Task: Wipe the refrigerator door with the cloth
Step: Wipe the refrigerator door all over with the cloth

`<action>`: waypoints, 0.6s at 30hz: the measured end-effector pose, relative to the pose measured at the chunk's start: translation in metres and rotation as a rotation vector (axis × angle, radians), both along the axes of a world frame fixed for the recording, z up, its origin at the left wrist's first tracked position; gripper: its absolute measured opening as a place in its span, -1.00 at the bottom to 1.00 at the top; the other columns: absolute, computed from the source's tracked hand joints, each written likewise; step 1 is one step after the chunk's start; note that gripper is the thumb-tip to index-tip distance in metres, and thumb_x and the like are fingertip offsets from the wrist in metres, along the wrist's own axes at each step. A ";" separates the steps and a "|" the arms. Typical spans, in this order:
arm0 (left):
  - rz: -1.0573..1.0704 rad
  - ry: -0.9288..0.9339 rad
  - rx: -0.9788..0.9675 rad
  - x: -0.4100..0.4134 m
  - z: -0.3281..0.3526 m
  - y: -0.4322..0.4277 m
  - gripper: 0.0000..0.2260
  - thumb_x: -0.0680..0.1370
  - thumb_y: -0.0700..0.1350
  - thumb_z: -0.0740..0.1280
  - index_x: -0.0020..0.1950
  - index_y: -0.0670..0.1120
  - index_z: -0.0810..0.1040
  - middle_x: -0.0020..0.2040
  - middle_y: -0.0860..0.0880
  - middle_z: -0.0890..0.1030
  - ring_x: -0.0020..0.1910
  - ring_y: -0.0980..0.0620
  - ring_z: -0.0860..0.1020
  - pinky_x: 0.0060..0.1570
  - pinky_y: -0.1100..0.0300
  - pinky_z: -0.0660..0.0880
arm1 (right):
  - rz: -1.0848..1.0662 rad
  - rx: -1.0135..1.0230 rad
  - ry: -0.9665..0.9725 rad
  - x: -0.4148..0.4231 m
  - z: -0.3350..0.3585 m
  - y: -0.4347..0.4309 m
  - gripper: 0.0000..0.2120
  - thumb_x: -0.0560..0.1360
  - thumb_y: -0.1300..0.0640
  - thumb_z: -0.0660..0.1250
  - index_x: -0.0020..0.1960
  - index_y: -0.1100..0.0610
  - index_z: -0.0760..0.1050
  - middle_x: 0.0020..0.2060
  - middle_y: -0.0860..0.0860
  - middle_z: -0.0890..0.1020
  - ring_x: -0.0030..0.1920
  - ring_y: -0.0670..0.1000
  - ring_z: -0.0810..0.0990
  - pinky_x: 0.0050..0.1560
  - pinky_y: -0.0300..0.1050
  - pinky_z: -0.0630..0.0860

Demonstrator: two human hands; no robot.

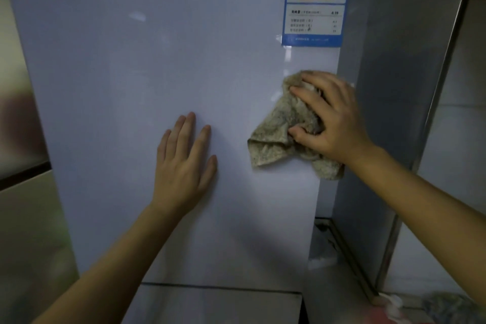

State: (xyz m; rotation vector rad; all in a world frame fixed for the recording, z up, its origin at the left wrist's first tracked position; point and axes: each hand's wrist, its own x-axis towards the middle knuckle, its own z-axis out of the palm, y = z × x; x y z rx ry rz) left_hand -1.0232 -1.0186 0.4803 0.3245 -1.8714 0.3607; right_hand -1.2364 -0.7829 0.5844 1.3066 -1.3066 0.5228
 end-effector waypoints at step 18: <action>0.022 -0.087 0.053 0.031 -0.058 -0.016 -0.51 0.66 0.05 0.19 0.54 -0.14 0.36 0.61 -0.25 0.23 0.59 -0.26 0.22 0.49 -0.17 0.25 | 0.076 0.594 0.285 -0.001 -0.240 -0.001 -0.60 0.62 -0.08 0.33 0.38 0.07 0.55 0.42 0.13 0.56 0.43 0.15 0.47 0.52 0.06 0.29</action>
